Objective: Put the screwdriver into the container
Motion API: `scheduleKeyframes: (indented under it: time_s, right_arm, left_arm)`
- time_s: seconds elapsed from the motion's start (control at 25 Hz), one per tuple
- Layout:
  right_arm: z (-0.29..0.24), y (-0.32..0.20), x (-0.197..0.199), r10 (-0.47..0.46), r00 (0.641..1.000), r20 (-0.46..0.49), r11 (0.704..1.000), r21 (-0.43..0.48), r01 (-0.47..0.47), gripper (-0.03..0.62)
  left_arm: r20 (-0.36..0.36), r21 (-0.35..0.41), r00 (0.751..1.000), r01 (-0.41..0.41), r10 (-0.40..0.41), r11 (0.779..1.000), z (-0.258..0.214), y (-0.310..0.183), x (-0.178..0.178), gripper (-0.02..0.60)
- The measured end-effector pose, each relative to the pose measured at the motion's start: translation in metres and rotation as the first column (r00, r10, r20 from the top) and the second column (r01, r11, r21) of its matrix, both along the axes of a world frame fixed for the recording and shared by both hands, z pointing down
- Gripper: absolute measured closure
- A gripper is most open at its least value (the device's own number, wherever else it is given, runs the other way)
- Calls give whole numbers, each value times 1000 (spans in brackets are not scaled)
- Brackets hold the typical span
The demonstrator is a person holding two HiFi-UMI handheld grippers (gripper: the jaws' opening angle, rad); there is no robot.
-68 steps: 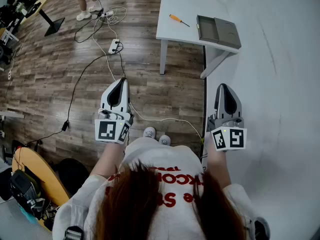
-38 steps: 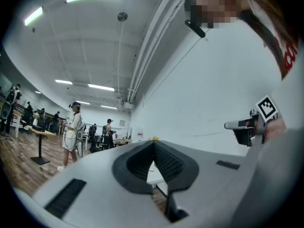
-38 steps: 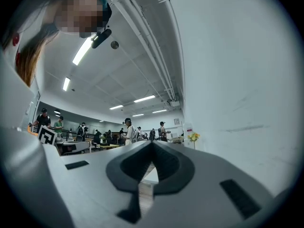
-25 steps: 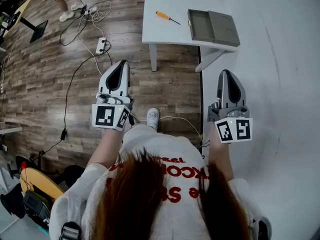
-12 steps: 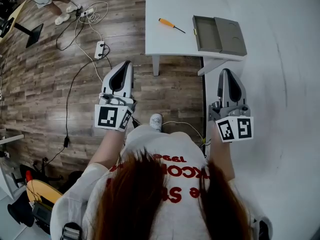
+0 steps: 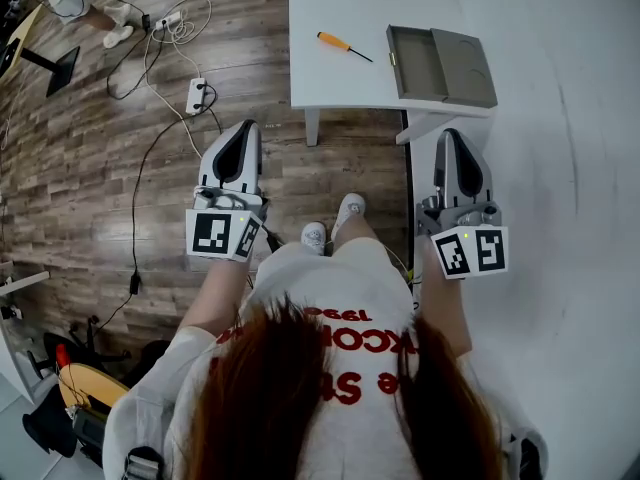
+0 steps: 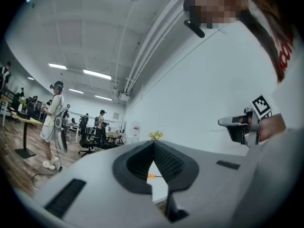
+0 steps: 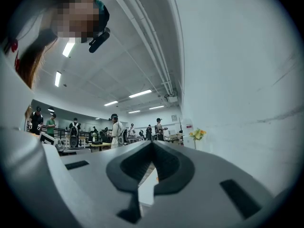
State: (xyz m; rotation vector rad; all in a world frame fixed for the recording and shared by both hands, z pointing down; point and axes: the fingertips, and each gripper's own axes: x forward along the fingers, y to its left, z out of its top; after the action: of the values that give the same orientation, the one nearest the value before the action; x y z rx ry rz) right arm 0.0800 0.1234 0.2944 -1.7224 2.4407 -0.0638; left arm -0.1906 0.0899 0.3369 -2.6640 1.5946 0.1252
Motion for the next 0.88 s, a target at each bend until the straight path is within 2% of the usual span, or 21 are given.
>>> scheduleKeyframes:
  time_s: [0.32, 0.56, 0.88]
  right_arm:
    - [8, -31, 4, -47, 999, 21, 999, -8, 47, 589]
    - [8, -85, 7, -113, 993, 34, 994, -12, 113, 589]
    - [13, -170, 36, -176, 984, 42, 984, -18, 176, 589]
  left_arm:
    - [3, -1, 999, 45, -45, 999, 2, -17, 5, 577]
    - [8, -9, 994, 113, -113, 994, 1, -52, 6, 577]
    - [21, -7, 981, 192, -192, 981, 2, -121, 26, 577]
